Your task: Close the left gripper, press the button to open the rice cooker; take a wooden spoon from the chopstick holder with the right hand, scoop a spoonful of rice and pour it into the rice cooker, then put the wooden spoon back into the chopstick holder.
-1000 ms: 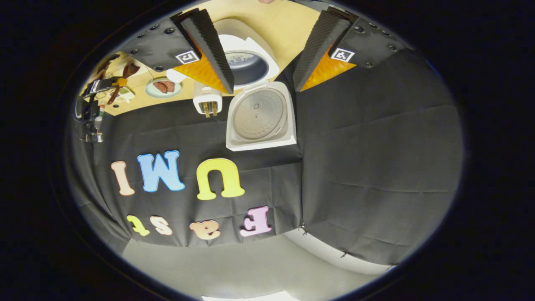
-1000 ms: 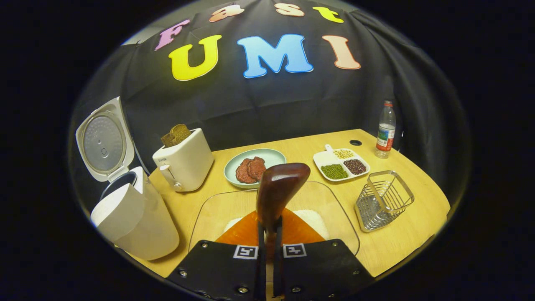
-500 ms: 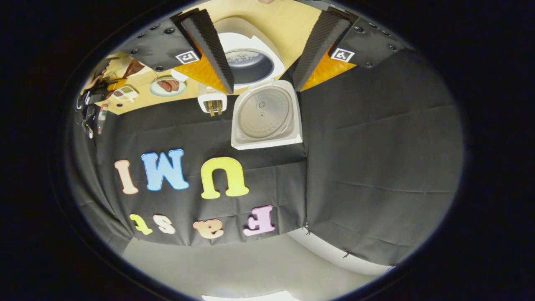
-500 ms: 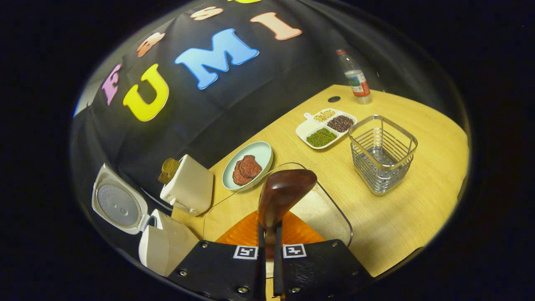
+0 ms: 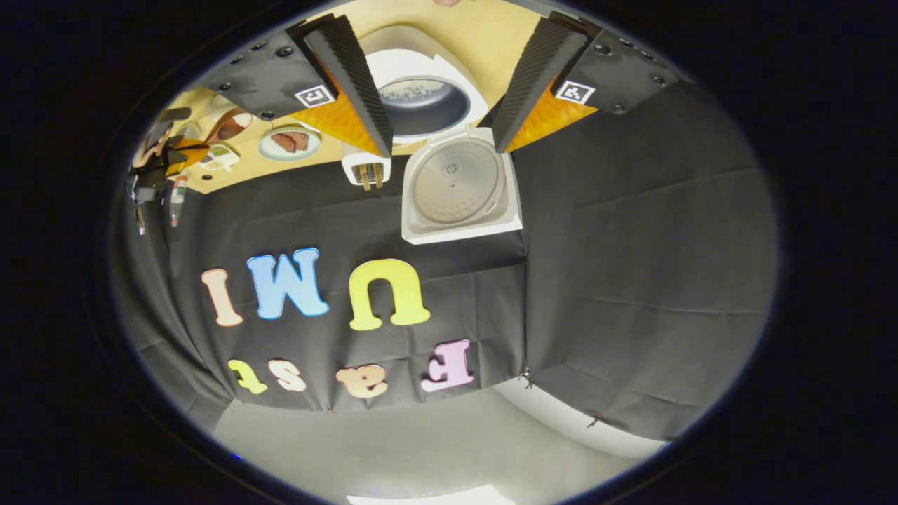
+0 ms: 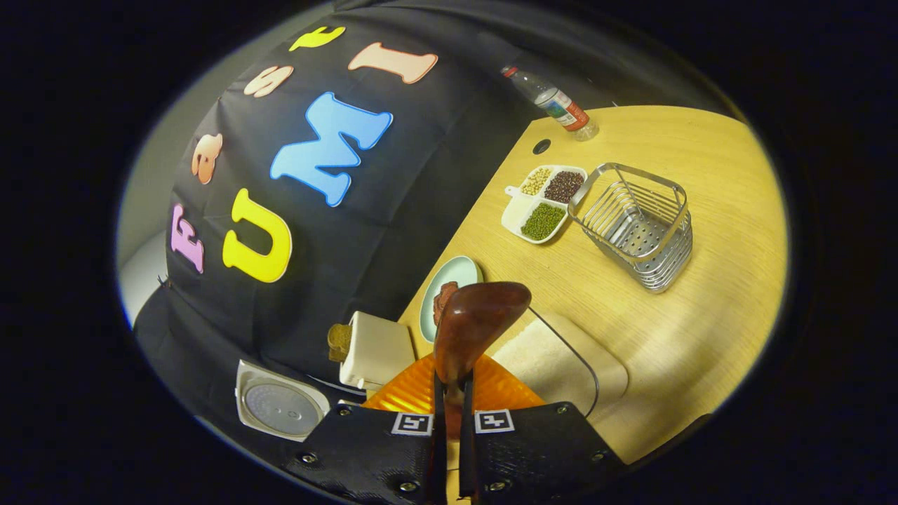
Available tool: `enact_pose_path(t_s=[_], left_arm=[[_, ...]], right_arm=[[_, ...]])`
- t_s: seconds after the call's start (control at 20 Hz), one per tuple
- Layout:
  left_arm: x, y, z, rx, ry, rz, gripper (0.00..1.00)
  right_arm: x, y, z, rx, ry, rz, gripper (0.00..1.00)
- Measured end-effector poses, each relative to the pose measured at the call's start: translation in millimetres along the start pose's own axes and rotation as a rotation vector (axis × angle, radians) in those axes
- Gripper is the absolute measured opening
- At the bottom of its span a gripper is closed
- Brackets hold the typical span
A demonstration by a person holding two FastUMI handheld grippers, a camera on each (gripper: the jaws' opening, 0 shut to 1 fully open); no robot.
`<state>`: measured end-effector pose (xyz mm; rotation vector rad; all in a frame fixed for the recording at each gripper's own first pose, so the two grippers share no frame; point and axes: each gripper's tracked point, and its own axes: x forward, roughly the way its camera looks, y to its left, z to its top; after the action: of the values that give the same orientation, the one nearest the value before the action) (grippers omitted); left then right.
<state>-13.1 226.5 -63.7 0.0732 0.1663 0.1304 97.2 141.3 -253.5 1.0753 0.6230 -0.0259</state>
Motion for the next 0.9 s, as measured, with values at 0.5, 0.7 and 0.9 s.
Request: enact_pose_path(t_s=[0.5, 0.7, 0.9], left_arm=[[-6.2, 15.3, -4.1, -0.035, 0.005, 0.033, 0.99], [-10.4, 29.9, -9.5, -0.041, 0.012, 0.065, 0.99], [-14.5, 49.1, -15.6, -0.046, 0.022, 0.108, 0.98]], right_arm=[[-4.2, 78.4, -18.5, 0.094, 0.089, 0.173, 0.07], [3.1, 111.8, -34.9, 0.078, 0.127, 0.226, 0.07], [14.5, 140.1, -53.8, 0.027, 0.17, 0.26, 0.07]])
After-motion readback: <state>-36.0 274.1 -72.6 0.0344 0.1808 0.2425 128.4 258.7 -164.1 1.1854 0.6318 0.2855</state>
